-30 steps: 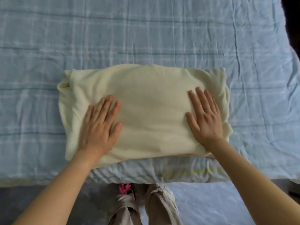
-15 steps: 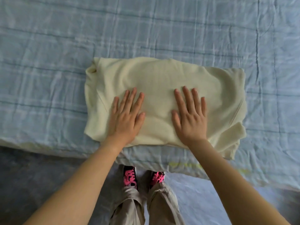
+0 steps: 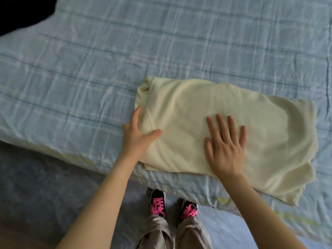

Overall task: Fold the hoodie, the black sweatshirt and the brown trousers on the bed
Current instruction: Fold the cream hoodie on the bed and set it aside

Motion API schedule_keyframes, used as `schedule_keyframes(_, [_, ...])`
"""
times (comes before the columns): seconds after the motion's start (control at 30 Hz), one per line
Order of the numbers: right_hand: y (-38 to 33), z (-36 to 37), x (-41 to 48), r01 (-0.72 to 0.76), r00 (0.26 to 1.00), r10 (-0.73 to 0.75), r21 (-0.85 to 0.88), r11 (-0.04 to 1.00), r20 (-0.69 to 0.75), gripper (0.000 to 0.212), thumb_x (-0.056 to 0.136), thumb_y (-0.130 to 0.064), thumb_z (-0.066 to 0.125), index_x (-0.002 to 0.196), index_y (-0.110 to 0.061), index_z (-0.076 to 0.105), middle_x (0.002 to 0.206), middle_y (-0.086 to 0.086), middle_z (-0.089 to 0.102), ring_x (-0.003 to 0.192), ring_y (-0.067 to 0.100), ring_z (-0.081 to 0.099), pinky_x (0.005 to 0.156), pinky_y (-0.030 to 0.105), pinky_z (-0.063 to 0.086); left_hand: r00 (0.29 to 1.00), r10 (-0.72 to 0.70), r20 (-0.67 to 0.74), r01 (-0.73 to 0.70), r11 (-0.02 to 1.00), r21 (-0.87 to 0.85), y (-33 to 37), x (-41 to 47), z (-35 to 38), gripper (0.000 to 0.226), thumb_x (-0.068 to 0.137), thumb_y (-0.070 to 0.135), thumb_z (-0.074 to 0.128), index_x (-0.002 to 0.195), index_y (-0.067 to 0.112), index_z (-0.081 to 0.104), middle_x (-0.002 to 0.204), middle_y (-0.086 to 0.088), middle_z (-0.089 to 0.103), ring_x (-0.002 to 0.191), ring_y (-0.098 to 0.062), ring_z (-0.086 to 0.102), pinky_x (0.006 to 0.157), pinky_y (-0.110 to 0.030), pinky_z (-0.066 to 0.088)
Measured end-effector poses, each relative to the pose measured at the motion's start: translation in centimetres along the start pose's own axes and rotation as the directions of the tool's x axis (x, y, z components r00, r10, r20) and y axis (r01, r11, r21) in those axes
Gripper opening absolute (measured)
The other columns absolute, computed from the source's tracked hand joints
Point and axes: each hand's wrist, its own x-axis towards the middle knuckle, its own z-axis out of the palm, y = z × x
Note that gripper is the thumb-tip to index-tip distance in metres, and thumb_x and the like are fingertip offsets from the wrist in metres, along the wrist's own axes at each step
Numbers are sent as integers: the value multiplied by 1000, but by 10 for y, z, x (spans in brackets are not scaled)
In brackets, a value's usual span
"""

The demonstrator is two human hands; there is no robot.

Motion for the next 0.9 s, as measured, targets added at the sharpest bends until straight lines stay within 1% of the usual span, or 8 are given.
schedule_keyframes(0.1, [1, 14, -1, -13, 999, 12, -14, 1000, -40, 60, 96, -39, 39, 155, -30, 34, 160, 0, 37, 152, 26, 21, 124, 51, 6, 985, 35, 168, 0, 979, -205, -2, 3, -17, 95, 65, 29, 88, 138, 59, 33, 145, 11, 39, 128, -10, 44, 108, -36, 37])
schedule_keyframes(0.17, [1, 21, -3, -30, 998, 29, -18, 999, -46, 62, 95, -40, 39, 156, -31, 33, 160, -1, 36, 152, 25, 20, 124, 52, 6, 961, 107, 254, -19, 945, -327, 3, 0, -23, 91, 63, 25, 86, 132, 62, 41, 143, 24, 43, 127, 1, 46, 110, -40, 40])
schedule_keyframes(0.33, [-8, 10, 1, -51, 998, 51, 3, 999, -23, 61, 93, -38, 40, 153, -26, 40, 157, 2, 41, 150, 28, 26, 123, 53, 10, 915, 263, 305, -123, 903, -411, 37, -12, -28, 92, 63, 17, 84, 133, 60, 44, 138, 34, 45, 125, 13, 44, 105, -27, 39])
schedule_keyframes(0.5, [27, -25, -4, 56, 998, -57, 239, 970, -3, 59, 98, -41, 38, 156, -31, 33, 162, -6, 31, 153, 20, 19, 125, 43, 7, 826, 471, 309, -350, 859, -373, 94, -37, -19, 94, 63, 14, 81, 138, 56, 42, 141, 35, 42, 131, 12, 39, 99, -11, 40])
schedule_keyframes(0.63, [112, -54, -29, -251, 962, 257, 74, 965, -93, 59, 97, -44, 37, 155, -33, 32, 163, -3, 27, 153, 27, 16, 123, 49, 5, 759, 539, 365, -425, 835, -350, 143, -62, 18, 96, 65, 11, 78, 141, 54, 38, 138, 34, 43, 125, 13, 42, 93, -2, 35])
schedule_keyframes(0.7, [150, -61, -38, -361, 932, 364, 115, 926, -3, 63, 95, -47, 37, 156, -32, 31, 165, -1, 24, 153, 28, 14, 123, 52, 8, 727, 559, 397, -448, 826, -342, 166, -77, 46, 98, 65, 10, 78, 145, 49, 36, 136, 26, 45, 116, 12, 45, 94, -4, 35])
schedule_keyframes(0.8, [182, -58, -41, -399, 917, 364, 440, 804, 165, 63, 95, -47, 47, 155, -38, 31, 165, -15, 17, 150, 6, 16, 119, 30, 24, 658, 604, 451, -503, 797, -334, 193, -92, 95, 98, 65, 5, 77, 149, 33, 34, 142, 14, 43, 120, 12, 42, 97, -5, 30])
schedule_keyframes(0.9, [191, -57, -42, -399, 908, 374, 658, 638, 188, 62, 95, -35, 62, 151, -46, 37, 161, -29, 18, 140, -20, 17, 102, -2, 21, 623, 591, 513, -531, 800, -277, 205, -99, 146, 98, 63, 7, 78, 149, 27, 34, 146, 5, 42, 136, 4, 35, 106, -8, 27])
